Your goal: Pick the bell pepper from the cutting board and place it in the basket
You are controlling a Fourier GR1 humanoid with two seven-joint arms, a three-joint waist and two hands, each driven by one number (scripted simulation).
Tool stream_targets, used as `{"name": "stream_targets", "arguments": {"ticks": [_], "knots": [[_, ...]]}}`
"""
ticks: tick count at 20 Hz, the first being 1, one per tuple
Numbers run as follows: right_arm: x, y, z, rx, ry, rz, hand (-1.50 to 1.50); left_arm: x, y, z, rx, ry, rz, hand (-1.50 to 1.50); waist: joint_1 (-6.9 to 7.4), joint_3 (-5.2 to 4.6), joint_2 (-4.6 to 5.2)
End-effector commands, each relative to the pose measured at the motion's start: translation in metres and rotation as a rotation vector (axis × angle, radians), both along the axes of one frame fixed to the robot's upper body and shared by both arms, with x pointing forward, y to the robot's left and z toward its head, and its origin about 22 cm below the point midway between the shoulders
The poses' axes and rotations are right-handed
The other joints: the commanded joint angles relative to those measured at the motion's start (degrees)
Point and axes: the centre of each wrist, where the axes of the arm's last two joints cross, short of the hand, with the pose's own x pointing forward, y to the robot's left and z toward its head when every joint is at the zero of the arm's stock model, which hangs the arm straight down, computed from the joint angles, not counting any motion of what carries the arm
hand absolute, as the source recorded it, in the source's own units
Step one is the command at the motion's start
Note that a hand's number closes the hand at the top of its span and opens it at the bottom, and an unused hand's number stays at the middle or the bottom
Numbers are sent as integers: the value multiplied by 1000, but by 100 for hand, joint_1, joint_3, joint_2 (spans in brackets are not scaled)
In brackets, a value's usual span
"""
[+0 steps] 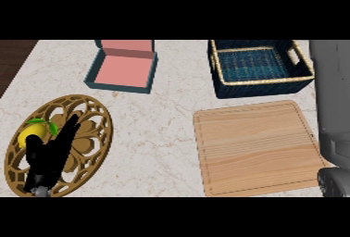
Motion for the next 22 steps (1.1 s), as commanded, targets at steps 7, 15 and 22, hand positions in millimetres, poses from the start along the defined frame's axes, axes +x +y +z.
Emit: {"name": "stream_targets", "arguments": {"ticks": [7,15,22], "knots": [[13,-52,-37,-168,72,-199,150,-30,-5,-40,-39,198,30,0,-83,-107,32],[18,-64,-46,-286,51,-88,-150,-17,-14,-38,-57,185,35,0,-87,-102,29],[12,-92,-24,-186,-46,-137,-150,-35,13,-37,-52,171,27,0,-76,-104,-8]]}}
